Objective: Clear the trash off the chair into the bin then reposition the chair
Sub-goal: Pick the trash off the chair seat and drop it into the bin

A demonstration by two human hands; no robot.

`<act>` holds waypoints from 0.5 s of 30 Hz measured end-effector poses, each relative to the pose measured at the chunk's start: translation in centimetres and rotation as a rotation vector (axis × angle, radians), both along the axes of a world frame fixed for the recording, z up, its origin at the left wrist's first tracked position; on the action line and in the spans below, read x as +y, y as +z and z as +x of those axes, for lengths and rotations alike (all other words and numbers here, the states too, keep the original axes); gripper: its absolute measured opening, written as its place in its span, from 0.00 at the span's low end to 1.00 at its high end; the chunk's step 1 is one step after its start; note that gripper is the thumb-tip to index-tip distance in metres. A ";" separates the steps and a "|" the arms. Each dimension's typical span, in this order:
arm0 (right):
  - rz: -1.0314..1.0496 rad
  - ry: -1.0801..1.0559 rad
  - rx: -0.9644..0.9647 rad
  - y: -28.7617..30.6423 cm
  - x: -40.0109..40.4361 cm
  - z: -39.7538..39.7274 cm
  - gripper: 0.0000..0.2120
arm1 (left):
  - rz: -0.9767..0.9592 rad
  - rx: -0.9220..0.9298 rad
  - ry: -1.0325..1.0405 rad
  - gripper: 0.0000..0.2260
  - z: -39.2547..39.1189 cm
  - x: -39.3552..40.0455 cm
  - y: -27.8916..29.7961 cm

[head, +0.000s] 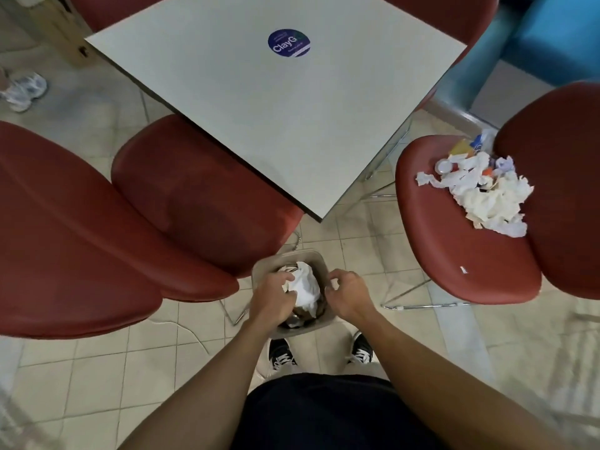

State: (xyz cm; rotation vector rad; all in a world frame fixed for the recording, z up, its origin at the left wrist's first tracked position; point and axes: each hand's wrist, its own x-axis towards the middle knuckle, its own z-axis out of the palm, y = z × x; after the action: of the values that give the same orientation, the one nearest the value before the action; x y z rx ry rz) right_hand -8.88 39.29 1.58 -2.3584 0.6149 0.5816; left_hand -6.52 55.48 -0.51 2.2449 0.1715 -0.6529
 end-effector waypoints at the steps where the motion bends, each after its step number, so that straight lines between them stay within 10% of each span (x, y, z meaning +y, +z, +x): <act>1: 0.007 -0.007 0.004 0.0 -0.2 -0.2 0.13 | -0.007 0.000 -0.009 0.14 0.0 -0.2 0.0; 15: 0.056 -0.070 -0.015 0.3 -8.9 -0.9 0.18 | 0.068 -0.083 -0.197 0.12 1.6 -8.9 1.7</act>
State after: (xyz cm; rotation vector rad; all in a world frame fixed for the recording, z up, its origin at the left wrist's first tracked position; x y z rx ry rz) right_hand -9.76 30.43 1.89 -2.2775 0.6632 0.5423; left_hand -4.93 46.53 1.21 2.3696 -0.0708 -0.6640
